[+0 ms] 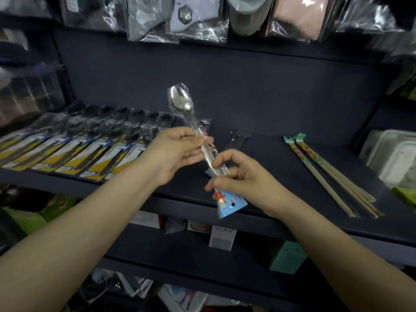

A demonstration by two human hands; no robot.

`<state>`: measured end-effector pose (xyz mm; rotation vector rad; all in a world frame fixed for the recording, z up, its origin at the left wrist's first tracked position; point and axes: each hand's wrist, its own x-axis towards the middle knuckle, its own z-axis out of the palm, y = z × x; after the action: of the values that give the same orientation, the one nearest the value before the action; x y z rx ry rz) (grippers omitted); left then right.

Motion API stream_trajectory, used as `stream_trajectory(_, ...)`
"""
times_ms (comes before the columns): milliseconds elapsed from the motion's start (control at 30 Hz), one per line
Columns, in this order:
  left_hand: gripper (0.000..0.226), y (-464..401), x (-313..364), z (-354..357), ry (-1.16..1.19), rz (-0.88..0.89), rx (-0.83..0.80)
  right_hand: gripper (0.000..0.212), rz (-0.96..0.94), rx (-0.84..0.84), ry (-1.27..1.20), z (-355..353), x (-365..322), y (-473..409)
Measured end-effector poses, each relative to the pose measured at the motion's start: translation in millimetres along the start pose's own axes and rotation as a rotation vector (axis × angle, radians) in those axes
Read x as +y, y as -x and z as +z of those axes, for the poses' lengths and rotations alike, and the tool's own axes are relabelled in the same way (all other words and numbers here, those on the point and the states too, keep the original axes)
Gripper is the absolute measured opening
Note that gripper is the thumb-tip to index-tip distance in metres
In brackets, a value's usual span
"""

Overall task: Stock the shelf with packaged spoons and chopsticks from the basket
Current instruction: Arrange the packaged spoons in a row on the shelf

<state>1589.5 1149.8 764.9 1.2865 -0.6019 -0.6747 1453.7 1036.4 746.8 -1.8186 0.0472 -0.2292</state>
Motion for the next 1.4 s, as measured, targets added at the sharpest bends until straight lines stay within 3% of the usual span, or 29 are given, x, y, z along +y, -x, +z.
stream_trajectory(167, 0.005, -3.9, 6.1, -13.2, -0.079, -0.054, -0.005, 0.031, -0.069, 0.017, 0.147, 11.3, 7.0, -13.2)
stream_trajectory(300, 0.009, -10.4, 13.2, -29.3, -0.156, -0.106, -0.006, 0.033, -0.305, 0.177, 0.532, 24.3, 8.3, -26.0)
stream_trajectory(400, 0.008, -15.6, 19.6, -45.6, -0.185, -0.129, -0.032, 0.041, -0.419, 0.254, 0.667, 32.0, 5.0, -37.3)
stream_trajectory(433, 0.006, -17.5, 22.0, -50.8, -0.183, -0.125, -0.028, 0.042, -0.396, 0.295, 0.609, 35.0, 3.8, -40.9)
stream_trajectory(500, 0.006, -20.9, 27.8, -59.4, -0.183, -0.093, -0.005, 0.043, -0.206, 0.372, 0.263, 42.0, -3.4, -47.1)
stream_trajectory(567, 0.006, -25.1, 33.9, -66.7, -0.218, -0.032, 0.013, 0.026, 0.072, 0.319, -0.106, 44.3, -12.3, -54.1)
stream_trajectory(633, 0.006, -28.4, 38.3, -71.9, -0.264, 0.033, 0.016, 0.013, 0.222, 0.255, -0.195, 47.5, -17.7, -60.8)
stream_trajectory(767, 0.012, -33.6, 40.4, -82.1, -0.332, 0.135, 0.020, 0.016, 0.296, 0.246, -0.204, 58.6, -20.2, -72.7)
stream_trajectory(833, 0.014, -36.3, 41.8, -89.2, -0.295, 0.124, 0.003, 0.004, 0.313, 0.229, -0.319, 66.0, -19.4, -75.4)
stream_trajectory(967, 0.014, -41.0, 44.8, -101.1, -0.223, 0.084, -0.062, 0.011, 0.329, 0.234, -0.566, 81.5, -18.0, -80.3)
stream_trajectory(1133, 0.010, -46.1, 41.6, -109.0, -0.230, 0.087, -0.068, 0.015, 0.288, 0.379, -0.126, 93.0, -12.0, -83.9)
stream_trajectory(1233, 0.007, -48.2, 41.0, -113.0, -0.258, 0.077, -0.105, 0.042, 0.142, 0.448, 0.043, 96.9, -14.9, -82.3)
stream_trajectory(1300, 0.005, -48.2, 41.3, -113.3, -0.279, 0.068, -0.146, 0.057, 0.032, 0.406, 0.124, 98.9, -17.2, -81.7)
stream_trajectory(1400, 0.006, -51.5, 41.2, -112.9, -0.289, 0.043, -0.183, 0.053, -0.082, 0.322, 0.296, 98.0, -18.1, -85.0)
